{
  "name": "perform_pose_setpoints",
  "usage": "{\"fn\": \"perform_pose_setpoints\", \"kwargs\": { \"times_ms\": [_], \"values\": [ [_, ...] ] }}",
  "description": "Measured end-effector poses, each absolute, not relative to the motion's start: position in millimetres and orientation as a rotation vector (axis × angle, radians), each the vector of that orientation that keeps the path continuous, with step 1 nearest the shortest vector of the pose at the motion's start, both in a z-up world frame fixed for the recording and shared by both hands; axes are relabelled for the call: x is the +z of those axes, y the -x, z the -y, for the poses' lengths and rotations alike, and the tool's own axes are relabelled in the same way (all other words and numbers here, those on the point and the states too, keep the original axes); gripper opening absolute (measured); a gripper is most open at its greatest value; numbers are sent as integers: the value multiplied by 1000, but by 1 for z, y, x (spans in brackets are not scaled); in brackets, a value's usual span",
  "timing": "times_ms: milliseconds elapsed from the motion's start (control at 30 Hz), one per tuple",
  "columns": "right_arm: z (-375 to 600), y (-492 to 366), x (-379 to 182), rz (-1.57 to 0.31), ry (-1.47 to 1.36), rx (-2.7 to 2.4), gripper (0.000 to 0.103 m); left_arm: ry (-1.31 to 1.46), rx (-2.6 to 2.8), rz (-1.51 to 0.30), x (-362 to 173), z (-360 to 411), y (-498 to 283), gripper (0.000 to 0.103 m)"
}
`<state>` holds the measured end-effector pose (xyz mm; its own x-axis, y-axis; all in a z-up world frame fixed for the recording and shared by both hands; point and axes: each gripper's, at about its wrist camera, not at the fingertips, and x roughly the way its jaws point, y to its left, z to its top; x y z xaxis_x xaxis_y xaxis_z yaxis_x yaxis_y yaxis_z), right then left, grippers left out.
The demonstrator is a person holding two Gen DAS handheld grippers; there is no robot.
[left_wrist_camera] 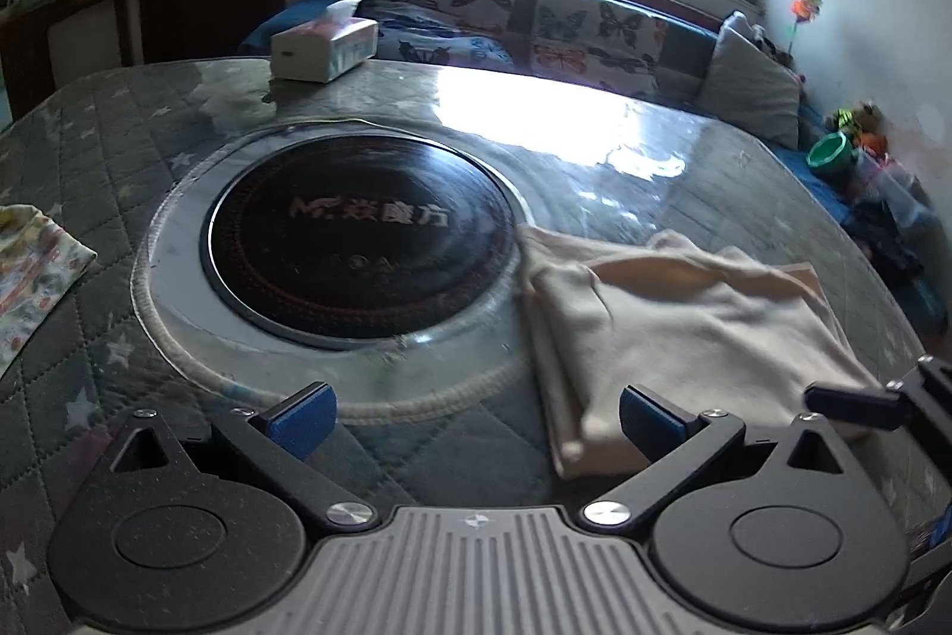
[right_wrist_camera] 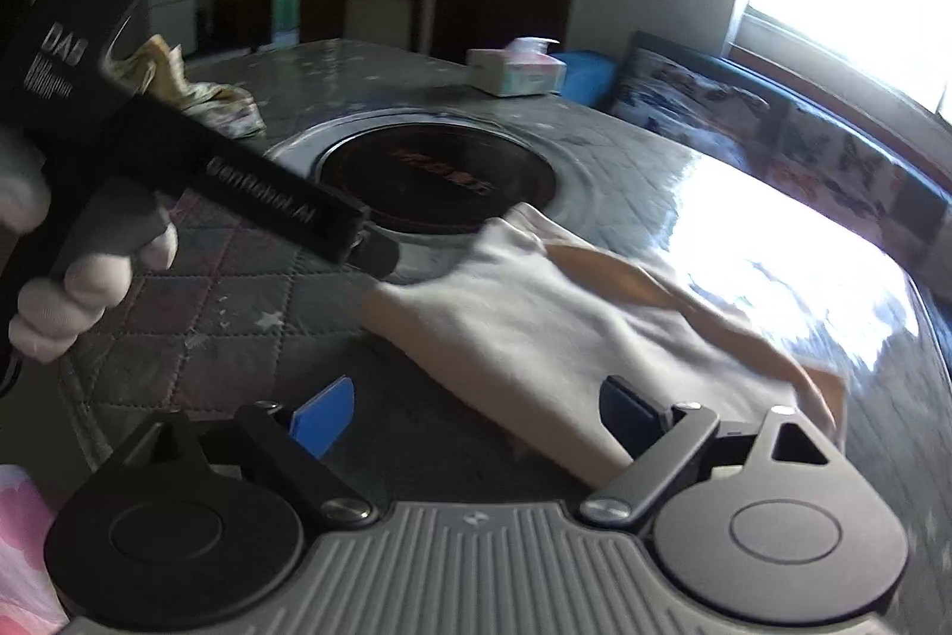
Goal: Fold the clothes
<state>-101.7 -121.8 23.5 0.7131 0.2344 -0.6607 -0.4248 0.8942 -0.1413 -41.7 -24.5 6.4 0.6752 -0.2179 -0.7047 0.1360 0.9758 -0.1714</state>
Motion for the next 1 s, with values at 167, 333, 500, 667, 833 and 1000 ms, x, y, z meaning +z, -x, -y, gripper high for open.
{"fn": "perform_pose_setpoints", "kwargs": {
  "times_ms": [167,333,500,667,833,1000],
  "values": [
    [92,84,17,-686,437,426,77,175,-207,-817,11,12,25,101],
    [72,71,7,-698,537,445,58,273,-228,-849,12,3,11,96],
    [76,63,4,-711,525,454,44,380,-266,-887,6,1,1,94],
    [87,56,9,-716,445,478,25,477,-283,-920,0,5,-6,93],
    [111,46,26,-726,259,506,18,610,-293,-955,-7,7,-14,93],
    [133,41,39,-717,137,519,17,697,-301,-992,-17,15,-21,92]
  ]
}}
